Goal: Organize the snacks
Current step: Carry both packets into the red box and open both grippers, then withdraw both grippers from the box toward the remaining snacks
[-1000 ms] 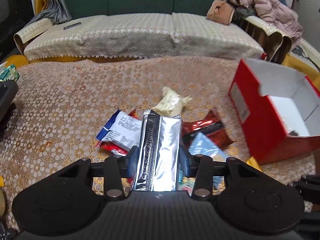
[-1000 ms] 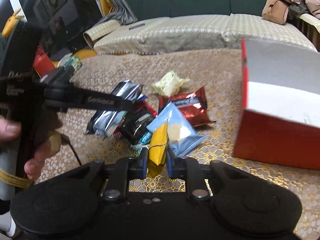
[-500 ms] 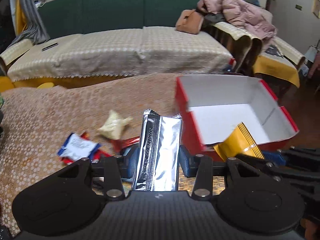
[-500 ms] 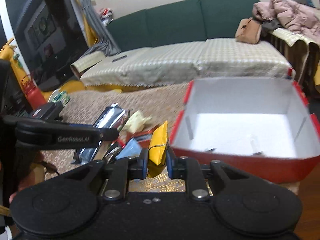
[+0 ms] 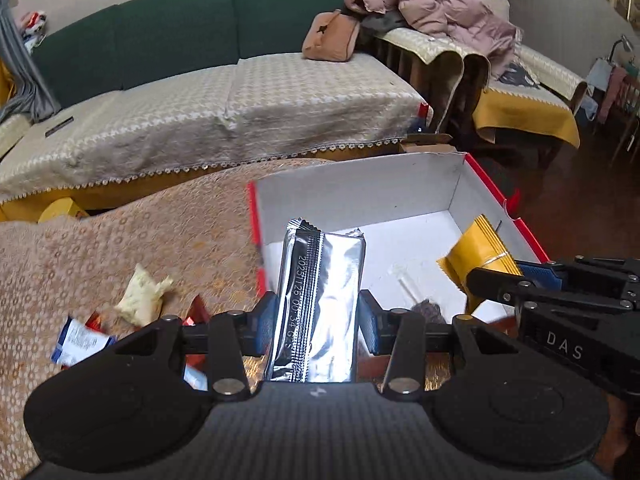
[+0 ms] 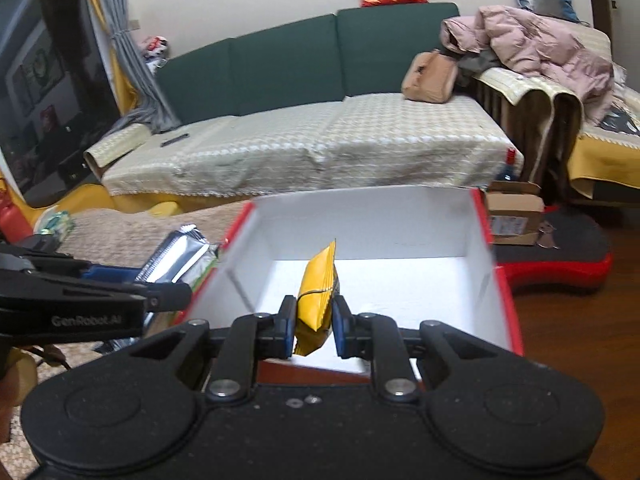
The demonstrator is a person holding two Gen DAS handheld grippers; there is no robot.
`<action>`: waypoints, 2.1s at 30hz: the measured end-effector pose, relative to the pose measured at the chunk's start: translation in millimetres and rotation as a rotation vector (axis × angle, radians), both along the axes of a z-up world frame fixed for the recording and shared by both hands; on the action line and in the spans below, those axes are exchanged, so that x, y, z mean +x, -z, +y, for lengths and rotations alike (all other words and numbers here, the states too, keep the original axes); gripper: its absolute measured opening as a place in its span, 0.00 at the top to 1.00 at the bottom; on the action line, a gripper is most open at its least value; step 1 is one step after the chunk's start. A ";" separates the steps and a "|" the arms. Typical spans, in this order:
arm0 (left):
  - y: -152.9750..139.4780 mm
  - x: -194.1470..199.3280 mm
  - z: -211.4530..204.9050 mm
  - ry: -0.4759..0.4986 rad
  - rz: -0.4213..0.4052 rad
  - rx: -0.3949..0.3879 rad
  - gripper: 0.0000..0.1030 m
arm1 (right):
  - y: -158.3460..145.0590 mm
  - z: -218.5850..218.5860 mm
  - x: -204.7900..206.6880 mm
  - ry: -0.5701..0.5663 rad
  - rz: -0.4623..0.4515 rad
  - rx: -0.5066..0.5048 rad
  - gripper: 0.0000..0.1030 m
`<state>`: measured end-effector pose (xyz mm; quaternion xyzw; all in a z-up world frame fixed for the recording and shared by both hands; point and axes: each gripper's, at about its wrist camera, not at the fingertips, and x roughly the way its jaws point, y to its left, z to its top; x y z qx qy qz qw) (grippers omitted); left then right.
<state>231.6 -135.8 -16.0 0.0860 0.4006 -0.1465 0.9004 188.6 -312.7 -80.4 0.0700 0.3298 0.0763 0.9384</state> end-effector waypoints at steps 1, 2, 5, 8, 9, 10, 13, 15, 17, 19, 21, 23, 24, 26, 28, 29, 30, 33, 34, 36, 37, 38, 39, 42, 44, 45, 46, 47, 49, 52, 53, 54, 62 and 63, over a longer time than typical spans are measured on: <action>0.8 4.2 -5.4 0.003 -0.002 0.006 0.59 | 2.7 -4.9 1.6 0.007 0.004 -0.005 0.82; 1.5 8.4 -10.6 0.005 -0.003 0.011 0.59 | 5.0 -8.8 3.8 0.014 0.010 -0.005 0.82; 5.2 21.0 -25.0 0.008 -0.001 0.026 0.59 | 12.8 -21.1 10.8 0.030 0.032 -0.005 0.82; 14.6 33.6 -35.6 0.007 0.017 0.046 0.59 | 21.0 -27.2 17.9 0.037 0.057 -0.012 0.82; 19.3 37.7 -38.2 0.006 0.027 0.053 0.59 | 23.7 -29.4 20.0 0.039 0.064 -0.015 0.82; 23.8 40.8 -39.6 0.006 0.038 0.059 0.59 | 26.2 -30.6 21.5 0.041 0.070 -0.018 0.82; 38.1 47.0 -43.9 0.009 0.073 0.075 0.59 | 32.0 -31.8 26.6 0.036 0.088 -0.023 0.82; 47.1 49.6 -45.8 0.014 0.088 0.087 0.59 | 36.4 -32.4 30.7 0.031 0.105 -0.025 0.82; 53.7 50.0 -47.1 0.021 0.100 0.093 0.59 | 40.4 -33.6 34.3 0.025 0.126 -0.022 0.82; 58.1 50.1 -48.5 0.027 0.112 0.099 0.59 | 44.3 -32.5 35.5 0.018 0.143 -0.021 0.82; 61.4 49.7 -48.6 0.031 0.119 0.102 0.59 | 47.6 -31.5 36.7 0.022 0.160 -0.030 0.82; 62.4 48.8 -48.3 0.034 0.126 0.097 0.59 | 48.8 -30.3 36.7 0.015 0.168 -0.031 0.82; 62.1 48.2 -47.8 0.034 0.127 0.094 0.59 | 49.2 -29.9 36.7 0.013 0.172 -0.033 0.82; 60.4 45.8 -46.2 0.034 0.128 0.086 0.59 | 49.4 -29.4 36.5 0.007 0.180 -0.035 0.82; 56.7 42.6 -43.5 0.032 0.122 0.075 0.59 | 49.0 -30.4 36.3 0.005 0.184 -0.031 0.82; 54.5 40.6 -42.1 0.032 0.119 0.068 0.59 | 48.3 -31.1 35.8 0.006 0.185 -0.029 0.82; 52.4 39.1 -41.5 0.033 0.118 0.061 0.59 | 47.4 -31.2 34.4 0.008 0.185 -0.027 0.82; 45.4 32.9 -37.3 0.027 0.113 0.043 0.59 | 43.6 -31.8 32.1 0.017 0.177 -0.042 0.81; 43.0 30.8 -35.9 0.026 0.111 0.039 0.59 | 42.4 -31.3 31.0 0.017 0.172 -0.043 0.81; 38.1 25.9 -32.5 0.024 0.105 0.031 0.59 | 37.3 -30.6 28.1 0.017 0.161 -0.043 0.81; 35.5 23.9 -30.6 0.022 0.101 0.028 0.59 | 34.5 -30.1 26.2 0.016 0.156 -0.044 0.81; 32.5 21.3 -28.7 0.019 0.098 0.025 0.58 | 32.0 -29.4 23.7 0.015 0.152 -0.043 0.81; 29.5 18.3 -26.8 0.017 0.094 0.021 0.56 | 29.3 -29.0 21.2 0.012 0.148 -0.042 0.81; 20.8 8.8 -20.8 0.015 0.077 0.011 0.51 | 19.9 -25.8 13.1 0.002 0.127 -0.031 0.81; 14.3 1.4 -16.0 0.010 0.063 0.002 0.48 | 13.5 -23.3 6.2 -0.009 0.109 -0.015 0.81; 11.2 -2.6 -13.3 0.009 0.056 -0.002 0.46 | 10.5 -22.7 3.4 -0.013 0.101 -0.008 0.81; 8.5 -6.5 -10.4 0.007 0.050 -0.005 0.46 | 7.0 -21.4 0.0 -0.017 0.093 -0.001 0.81; 5.8 -10.6 -7.4 0.005 0.043 -0.007 0.45 | 3.6 -19.8 -3.2 -0.023 0.083 0.004 0.81; 1.3 -17.7 -1.9 -0.003 0.031 -0.010 0.44 | -1.5 -17.3 -9.2 -0.034 0.067 0.013 0.80; -4.9 -28.8 6.7 -0.017 0.015 -0.017 0.41 | -7.8 -11.4 -19.2 -0.047 0.046 0.017 0.80; -7.0 -32.5 9.6 -0.020 0.010 -0.021 0.40 | -9.7 -9.2 -22.4 -0.055 0.037 0.016 0.80; -8.7 -35.8 12.4 -0.023 0.005 -0.024 0.40 | -11.4 -6.7 -25.8 -0.061 0.028 0.014 0.80; -23.0 -68.3 45.6 -0.085 -0.051 -0.047 0.23 | -23.1 12.4 -45.2 -0.114 -0.018 0.017 0.79; -23.4 -72.3 50.8 -0.094 -0.058 -0.045 0.22 | -24.1 15.9 -48.3 -0.122 -0.023 0.017 0.79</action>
